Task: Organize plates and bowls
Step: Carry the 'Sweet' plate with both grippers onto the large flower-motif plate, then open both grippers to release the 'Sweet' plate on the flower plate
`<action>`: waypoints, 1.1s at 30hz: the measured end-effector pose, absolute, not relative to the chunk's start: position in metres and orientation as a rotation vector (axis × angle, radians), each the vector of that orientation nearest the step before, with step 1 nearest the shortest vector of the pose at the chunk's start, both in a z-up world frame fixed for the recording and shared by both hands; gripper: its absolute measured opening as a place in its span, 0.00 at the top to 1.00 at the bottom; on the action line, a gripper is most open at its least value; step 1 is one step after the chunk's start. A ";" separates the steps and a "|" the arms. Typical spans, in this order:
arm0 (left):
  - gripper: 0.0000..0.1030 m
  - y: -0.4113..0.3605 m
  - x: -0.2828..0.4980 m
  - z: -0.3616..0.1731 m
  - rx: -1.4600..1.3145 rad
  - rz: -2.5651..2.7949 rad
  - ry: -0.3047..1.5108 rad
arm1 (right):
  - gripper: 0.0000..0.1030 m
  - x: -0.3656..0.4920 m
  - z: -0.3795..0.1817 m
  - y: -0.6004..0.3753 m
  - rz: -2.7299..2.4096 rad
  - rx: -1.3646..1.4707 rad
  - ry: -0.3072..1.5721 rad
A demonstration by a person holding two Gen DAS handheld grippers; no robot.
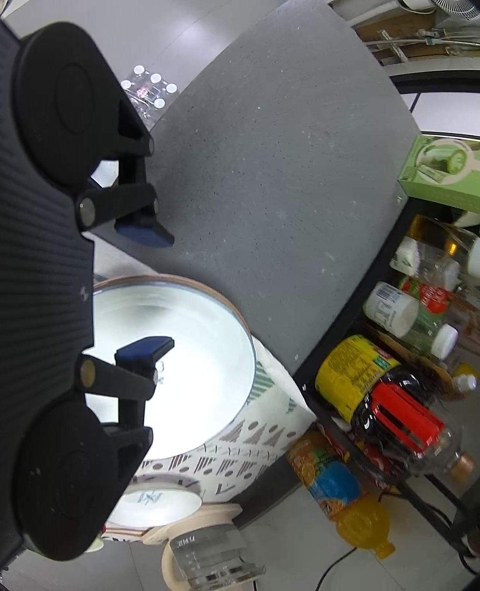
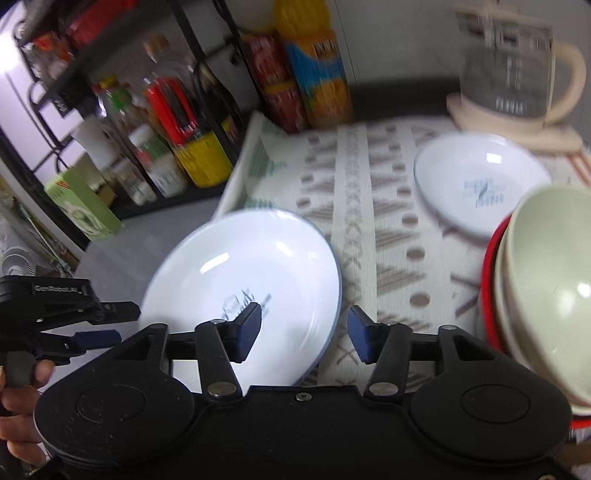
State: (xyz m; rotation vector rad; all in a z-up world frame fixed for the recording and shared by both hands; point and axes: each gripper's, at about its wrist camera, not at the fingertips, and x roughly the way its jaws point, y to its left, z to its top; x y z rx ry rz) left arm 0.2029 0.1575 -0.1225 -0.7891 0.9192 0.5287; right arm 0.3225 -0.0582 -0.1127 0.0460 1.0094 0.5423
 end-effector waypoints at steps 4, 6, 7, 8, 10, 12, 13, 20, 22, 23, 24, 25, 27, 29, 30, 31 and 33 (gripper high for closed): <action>0.35 0.148 0.195 -0.107 -0.780 0.504 0.890 | 0.34 0.323 -0.094 -0.071 0.543 0.065 0.964; 0.29 0.142 0.191 -0.100 -0.770 0.506 0.882 | 0.24 0.322 -0.084 -0.078 0.533 0.080 0.942; 0.28 0.140 0.189 -0.097 -0.769 0.504 0.875 | 0.22 0.322 -0.080 -0.081 0.533 0.083 0.932; 0.28 0.138 0.188 -0.094 -0.773 0.497 0.862 | 0.17 0.321 -0.076 -0.083 0.534 0.086 0.921; 0.27 0.133 0.184 -0.089 -0.772 0.492 0.847 | 0.17 0.318 -0.067 -0.088 0.539 0.090 0.902; 0.27 0.127 0.180 -0.083 -0.746 0.500 0.827 | 0.17 0.315 -0.059 -0.093 0.540 0.097 0.882; 0.27 0.123 0.178 -0.079 -0.731 0.502 0.810 | 0.16 0.314 -0.057 -0.095 0.530 0.093 0.873; 0.27 0.108 0.173 -0.068 -0.713 0.474 0.806 | 0.13 0.307 -0.045 -0.115 0.492 0.091 0.827; 0.27 0.103 0.173 -0.063 -0.701 0.465 0.796 | 0.12 0.304 -0.040 -0.119 0.496 0.087 0.814; 0.27 0.100 0.173 -0.061 -0.696 0.455 0.791 | 0.10 0.303 -0.038 -0.121 0.494 0.083 0.804; 0.27 0.098 0.174 -0.059 -0.691 0.447 0.791 | 0.07 0.301 -0.035 -0.123 0.492 0.079 0.793; 0.26 0.095 0.174 -0.057 -0.683 0.439 0.792 | 0.04 0.301 -0.033 -0.126 0.493 0.078 0.784; 0.23 0.089 0.176 -0.052 -0.663 0.425 0.791 | 0.00 0.303 -0.029 -0.133 0.486 0.084 0.777; 0.22 0.084 0.179 -0.049 -0.649 0.419 0.789 | 0.00 0.308 -0.026 -0.140 0.482 0.103 0.801; 0.21 0.082 0.180 -0.048 -0.644 0.411 0.789 | 0.00 0.311 -0.025 -0.144 0.481 0.114 0.812; 0.21 0.079 0.181 -0.047 -0.643 0.402 0.787 | 0.00 0.312 -0.024 -0.148 0.478 0.122 0.819; 0.21 0.075 0.185 -0.047 -0.642 0.386 0.795 | 0.00 0.316 -0.021 -0.156 0.463 0.125 0.824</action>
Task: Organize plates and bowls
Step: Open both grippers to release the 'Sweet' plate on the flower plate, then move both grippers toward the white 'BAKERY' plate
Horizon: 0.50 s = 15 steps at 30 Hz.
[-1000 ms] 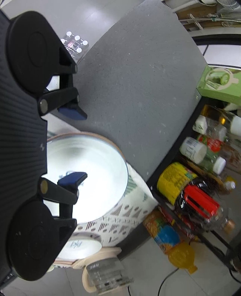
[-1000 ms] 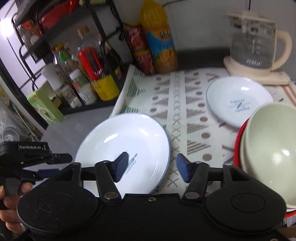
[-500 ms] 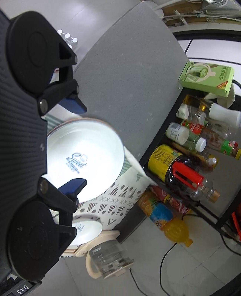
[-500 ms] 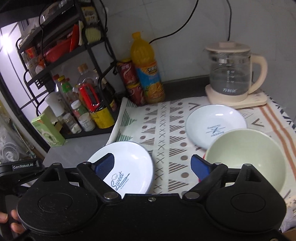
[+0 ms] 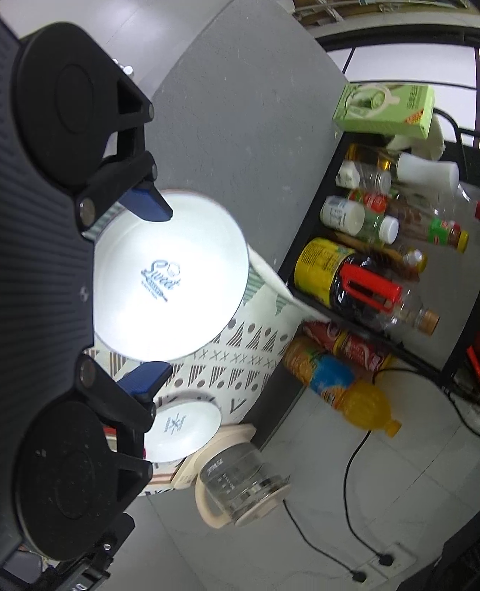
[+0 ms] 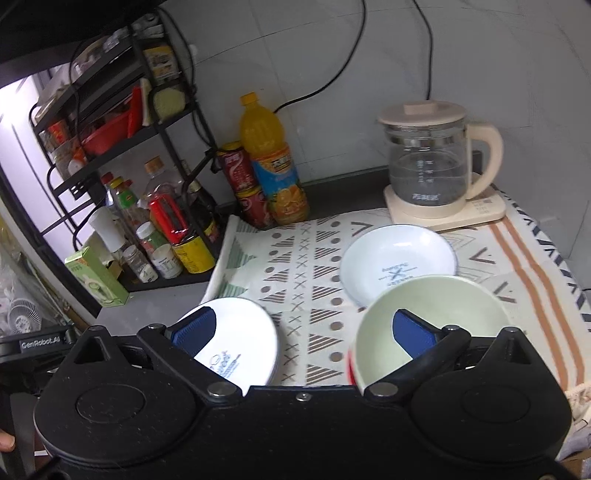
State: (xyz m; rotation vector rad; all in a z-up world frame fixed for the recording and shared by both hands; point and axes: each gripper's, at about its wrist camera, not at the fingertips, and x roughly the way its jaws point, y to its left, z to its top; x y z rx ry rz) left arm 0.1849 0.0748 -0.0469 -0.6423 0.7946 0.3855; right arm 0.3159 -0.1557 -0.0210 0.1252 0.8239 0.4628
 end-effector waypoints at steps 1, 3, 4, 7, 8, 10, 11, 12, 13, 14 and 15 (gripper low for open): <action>0.21 0.073 0.187 -0.047 -0.642 0.378 0.802 | 0.00 0.317 -0.021 -0.160 0.449 0.124 0.827; 0.21 0.070 0.191 -0.047 -0.650 0.368 0.808 | 0.00 0.323 -0.020 -0.168 0.420 0.124 0.837; 0.21 0.069 0.193 -0.047 -0.652 0.363 0.809 | 0.00 0.326 -0.020 -0.172 0.409 0.127 0.842; 0.21 0.066 0.203 -0.046 -0.642 0.327 0.813 | 0.00 0.335 -0.020 -0.183 0.372 0.144 0.849; 0.21 0.064 0.208 -0.046 -0.633 0.318 0.823 | 0.00 0.338 -0.020 -0.187 0.362 0.150 0.850; 0.21 0.061 0.221 -0.047 -0.621 0.294 0.845 | 0.00 0.345 -0.022 -0.192 0.341 0.169 0.867; 0.21 0.059 0.228 -0.047 -0.618 0.274 0.848 | 0.00 0.348 -0.023 -0.196 0.327 0.187 0.877; 0.21 0.057 0.235 -0.047 -0.611 0.254 0.851 | 0.00 0.351 -0.024 -0.201 0.313 0.213 0.884; 0.21 0.054 0.242 -0.047 -0.602 0.239 0.855 | 0.00 0.354 -0.025 -0.206 0.297 0.234 0.888; 0.21 0.051 0.249 -0.047 -0.591 0.228 0.861 | 0.00 0.356 -0.024 -0.210 0.283 0.243 0.888; 0.21 0.048 0.255 -0.048 -0.579 0.219 0.868 | 0.00 0.358 -0.024 -0.214 0.268 0.247 0.884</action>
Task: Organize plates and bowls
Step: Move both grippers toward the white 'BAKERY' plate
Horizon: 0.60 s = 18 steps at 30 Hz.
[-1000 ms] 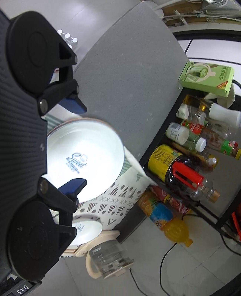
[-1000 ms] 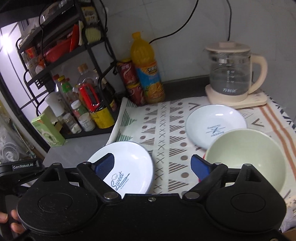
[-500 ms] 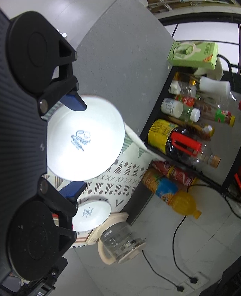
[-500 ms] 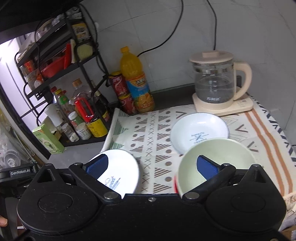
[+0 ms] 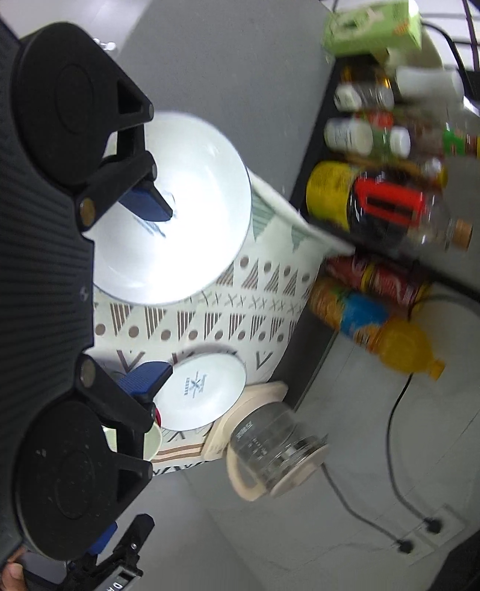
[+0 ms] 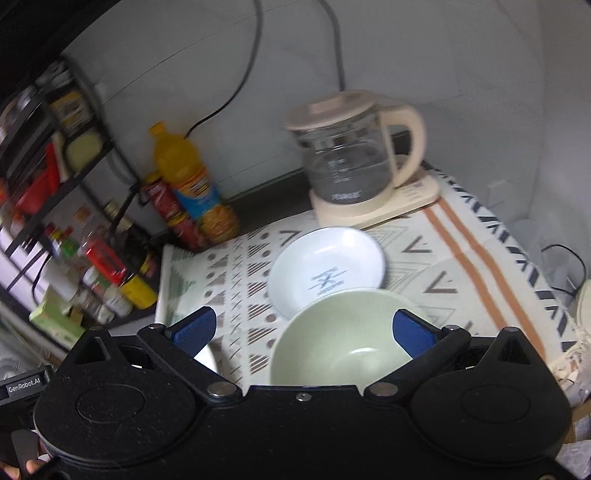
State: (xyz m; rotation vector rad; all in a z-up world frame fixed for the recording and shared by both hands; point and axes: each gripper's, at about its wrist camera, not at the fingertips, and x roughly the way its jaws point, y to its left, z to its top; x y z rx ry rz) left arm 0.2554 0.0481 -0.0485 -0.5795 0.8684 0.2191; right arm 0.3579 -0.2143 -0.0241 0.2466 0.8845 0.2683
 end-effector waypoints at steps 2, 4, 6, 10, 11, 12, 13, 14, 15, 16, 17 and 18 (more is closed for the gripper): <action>0.21 0.042 0.269 -0.052 -0.572 0.199 0.885 | 0.00 0.362 -0.024 -0.223 0.240 0.254 0.880; 0.21 0.037 0.282 -0.055 -0.569 0.179 0.905 | 0.00 0.367 -0.026 -0.231 0.221 0.257 0.880; 0.21 0.031 0.295 -0.059 -0.556 0.170 0.929 | 0.00 0.373 -0.028 -0.239 0.201 0.267 0.886; 0.21 0.020 0.323 -0.067 -0.531 0.140 0.953 | 0.00 0.386 -0.035 -0.253 0.168 0.299 0.898; 0.21 0.017 0.330 -0.069 -0.526 0.131 0.959 | 0.00 0.390 -0.038 -0.257 0.160 0.306 0.901; 0.21 0.015 0.338 -0.071 -0.523 0.127 0.967 | 0.00 0.394 -0.039 -0.260 0.159 0.313 0.902; 0.21 0.013 0.345 -0.074 -0.525 0.126 0.974 | 0.00 0.399 -0.042 -0.263 0.161 0.319 0.905; 0.21 0.011 0.352 -0.076 -0.529 0.125 0.980 | 0.01 0.403 -0.044 -0.265 0.163 0.322 0.911; 0.22 0.010 0.360 -0.080 -0.532 0.122 0.988 | 0.01 0.409 -0.047 -0.267 0.161 0.324 0.920; 0.22 0.008 0.368 -0.083 -0.533 0.117 0.997 | 0.01 0.413 -0.049 -0.269 0.158 0.325 0.929; 0.22 0.006 0.375 -0.087 -0.532 0.110 1.007 | 0.03 0.419 -0.052 -0.271 0.159 0.328 0.937; 0.24 0.004 0.383 -0.090 -0.535 0.104 1.015 | 0.04 0.425 -0.055 -0.273 0.161 0.331 0.944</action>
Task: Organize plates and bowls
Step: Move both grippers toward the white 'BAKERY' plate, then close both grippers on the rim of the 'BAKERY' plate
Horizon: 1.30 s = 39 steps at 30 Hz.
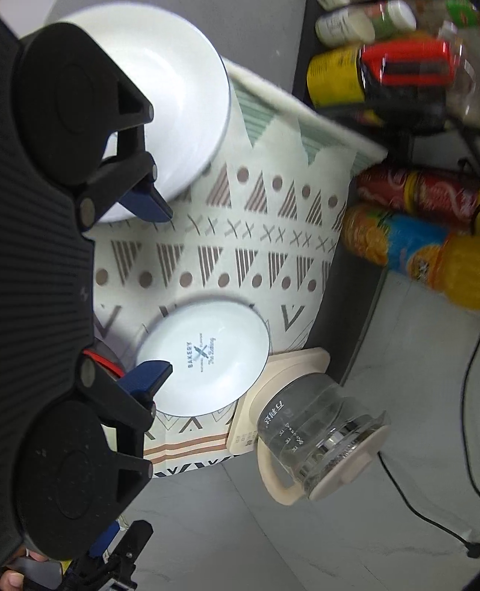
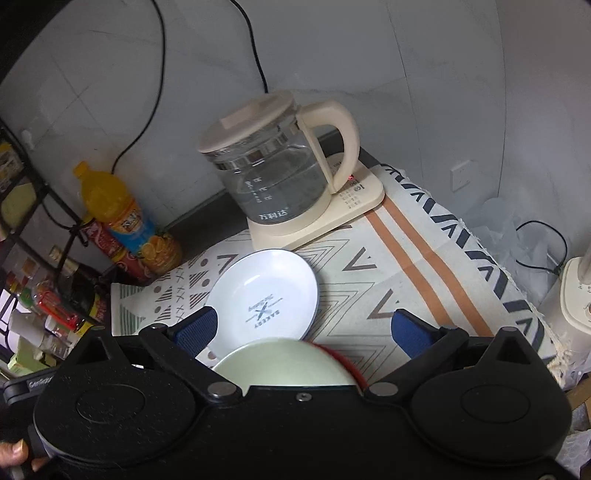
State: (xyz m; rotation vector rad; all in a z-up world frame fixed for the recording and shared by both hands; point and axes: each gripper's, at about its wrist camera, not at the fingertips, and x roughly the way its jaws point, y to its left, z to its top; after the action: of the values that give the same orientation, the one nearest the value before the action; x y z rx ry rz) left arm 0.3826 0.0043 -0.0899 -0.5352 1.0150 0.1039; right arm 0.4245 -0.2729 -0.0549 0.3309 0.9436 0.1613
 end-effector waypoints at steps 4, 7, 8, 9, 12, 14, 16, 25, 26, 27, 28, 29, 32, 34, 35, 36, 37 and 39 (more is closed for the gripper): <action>0.25 -0.003 0.409 -0.102 -0.539 0.081 1.032 | 0.12 0.449 -0.070 -0.278 0.150 0.347 0.984; 0.29 -0.005 0.427 -0.113 -0.548 0.080 1.052 | 0.16 0.469 -0.082 -0.277 0.154 0.343 1.020; 0.33 -0.005 0.432 -0.117 -0.558 0.081 1.062 | 0.17 0.475 -0.085 -0.277 0.148 0.341 1.030; 0.36 -0.005 0.437 -0.122 -0.569 0.079 1.073 | 0.20 0.481 -0.089 -0.277 0.140 0.341 1.044; 0.44 -0.007 0.451 -0.135 -0.593 0.071 1.099 | 0.26 0.498 -0.103 -0.278 0.144 0.370 1.096; 0.48 -0.007 0.457 -0.145 -0.618 0.074 1.116 | 0.29 0.508 -0.113 -0.279 0.156 0.391 1.126; 0.55 -0.007 0.464 -0.155 -0.637 0.079 1.137 | 0.33 0.518 -0.122 -0.277 0.160 0.392 1.160; 0.75 -0.010 0.483 -0.192 -0.692 0.087 1.216 | 0.55 0.554 -0.167 -0.270 0.163 0.450 1.327; 0.76 -0.011 0.485 -0.194 -0.694 0.086 1.220 | 0.57 0.556 -0.171 -0.267 0.172 0.446 1.337; 0.76 -0.011 0.486 -0.196 -0.696 0.087 1.223 | 0.58 0.559 -0.173 -0.266 0.181 0.441 1.346; 0.77 -0.010 0.487 -0.197 -0.700 0.090 1.226 | 0.58 0.561 -0.175 -0.264 0.187 0.435 1.354; 0.77 -0.010 0.489 -0.199 -0.703 0.093 1.229 | 0.58 0.563 -0.177 -0.262 0.193 0.426 1.360; 0.78 -0.011 0.491 -0.205 -0.705 0.096 1.238 | 0.58 0.569 -0.183 -0.256 0.210 0.405 1.384; 0.78 -0.010 0.491 -0.205 -0.712 0.098 1.232 | 0.59 0.573 -0.190 -0.253 0.219 0.396 1.408; 0.78 -0.011 0.492 -0.206 -0.716 0.098 1.231 | 0.61 0.574 -0.193 -0.251 0.223 0.397 1.421; 0.78 -0.010 0.492 -0.206 -0.723 0.098 1.230 | 0.62 0.575 -0.196 -0.250 0.228 0.398 1.431; 0.78 -0.010 0.493 -0.207 -0.728 0.098 1.231 | 0.62 0.577 -0.197 -0.250 0.237 0.398 1.427; 0.79 -0.010 0.493 -0.206 -0.724 0.098 1.222 | 0.65 0.580 -0.196 -0.247 0.257 0.381 1.426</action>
State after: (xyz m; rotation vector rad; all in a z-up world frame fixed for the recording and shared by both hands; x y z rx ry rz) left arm 0.4928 -0.0099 -0.2058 -0.7241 1.2224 0.0983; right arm 0.5796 -0.2471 -0.1961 0.3812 1.4262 0.2567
